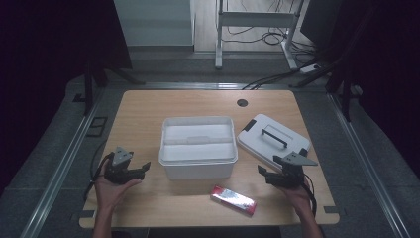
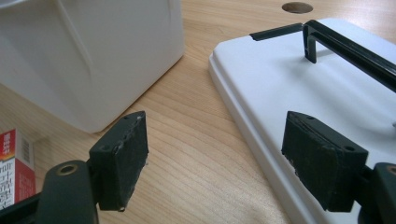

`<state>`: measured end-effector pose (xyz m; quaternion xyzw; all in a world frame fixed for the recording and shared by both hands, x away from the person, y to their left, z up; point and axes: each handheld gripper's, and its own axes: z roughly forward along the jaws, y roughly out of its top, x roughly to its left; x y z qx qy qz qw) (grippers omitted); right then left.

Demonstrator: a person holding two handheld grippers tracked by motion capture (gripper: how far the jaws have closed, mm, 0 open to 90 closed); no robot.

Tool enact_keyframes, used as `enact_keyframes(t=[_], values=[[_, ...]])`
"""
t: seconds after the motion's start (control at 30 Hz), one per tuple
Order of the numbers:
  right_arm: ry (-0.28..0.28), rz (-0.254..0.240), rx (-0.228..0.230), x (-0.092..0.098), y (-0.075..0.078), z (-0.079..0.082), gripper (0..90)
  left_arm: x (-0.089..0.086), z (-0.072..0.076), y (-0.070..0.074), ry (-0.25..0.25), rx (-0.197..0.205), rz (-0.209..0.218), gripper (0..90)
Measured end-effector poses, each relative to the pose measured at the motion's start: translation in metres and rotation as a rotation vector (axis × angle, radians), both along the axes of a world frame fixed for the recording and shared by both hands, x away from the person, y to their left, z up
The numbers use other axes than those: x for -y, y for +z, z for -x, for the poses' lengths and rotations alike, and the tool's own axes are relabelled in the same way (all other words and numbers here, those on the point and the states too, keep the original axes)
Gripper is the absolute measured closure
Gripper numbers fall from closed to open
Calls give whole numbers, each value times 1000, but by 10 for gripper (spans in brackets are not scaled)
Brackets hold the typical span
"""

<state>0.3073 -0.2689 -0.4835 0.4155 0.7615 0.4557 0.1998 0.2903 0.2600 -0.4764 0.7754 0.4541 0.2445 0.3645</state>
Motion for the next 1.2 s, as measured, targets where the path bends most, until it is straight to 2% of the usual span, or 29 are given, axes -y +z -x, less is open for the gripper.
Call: enact_keyframes(t=[0.1,0.2,0.37,0.5,0.57,0.6,0.73,0.97,1.13,1.2], values=[[-3,13,9,-1,1,2,215,-1,2,2,-5,-3,16,238],[-37,28,8,0,0,2,212,-2,2,2,-14,-16,19,236],[-38,6,-24,3,-2,0,208,-4,3,1,-15,-39,12,245],[-23,-30,-31,4,-1,-1,212,-7,3,-1,-5,-33,2,244],[-7,-47,-27,5,0,-1,220,-10,4,-1,-2,-22,22,245],[0,-47,-22,6,0,-2,223,-11,4,-2,-7,-20,49,249],[21,-57,-12,7,1,-3,243,-11,5,-1,-15,-16,73,250],[54,-8,-16,3,-3,-7,260,-9,11,8,-4,16,91,253],[54,11,-23,3,-2,-8,272,-7,12,10,-1,12,69,228],[53,12,-23,3,-2,-8,273,-7,11,11,-8,8,77,229]])
